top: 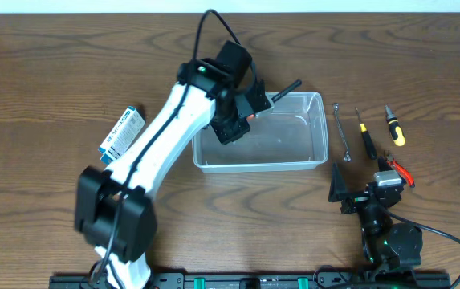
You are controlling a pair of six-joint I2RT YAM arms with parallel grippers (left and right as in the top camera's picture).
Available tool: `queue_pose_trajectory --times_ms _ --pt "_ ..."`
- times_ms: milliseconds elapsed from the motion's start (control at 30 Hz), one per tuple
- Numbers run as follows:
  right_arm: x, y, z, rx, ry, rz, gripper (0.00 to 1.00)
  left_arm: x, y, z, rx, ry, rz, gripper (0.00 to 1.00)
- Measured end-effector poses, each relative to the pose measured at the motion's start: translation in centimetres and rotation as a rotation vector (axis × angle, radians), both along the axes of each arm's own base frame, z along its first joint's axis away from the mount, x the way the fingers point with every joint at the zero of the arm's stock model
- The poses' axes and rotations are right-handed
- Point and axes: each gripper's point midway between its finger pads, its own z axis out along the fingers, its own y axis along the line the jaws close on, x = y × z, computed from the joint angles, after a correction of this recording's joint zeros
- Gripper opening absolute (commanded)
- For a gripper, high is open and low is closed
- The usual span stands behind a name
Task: Pack container
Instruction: 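Lift the hammer and carry it right over the clear container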
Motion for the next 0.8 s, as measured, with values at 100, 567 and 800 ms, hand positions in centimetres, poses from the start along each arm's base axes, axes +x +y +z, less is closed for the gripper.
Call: queue_pose_trajectory --times_ms 100,567,800 --pt "0.0 0.0 0.0 0.000 0.000 0.000 0.99 0.0 0.0 -2.4 0.033 0.056 -0.004 0.06" --pt "0.0 0.0 0.0 0.000 0.000 0.000 0.99 -1.6 0.9 -9.7 0.148 0.257 -0.019 0.07" --pt "0.0 0.0 0.0 0.000 0.000 0.000 0.99 -1.6 0.9 -10.2 0.154 0.267 -0.019 0.10"
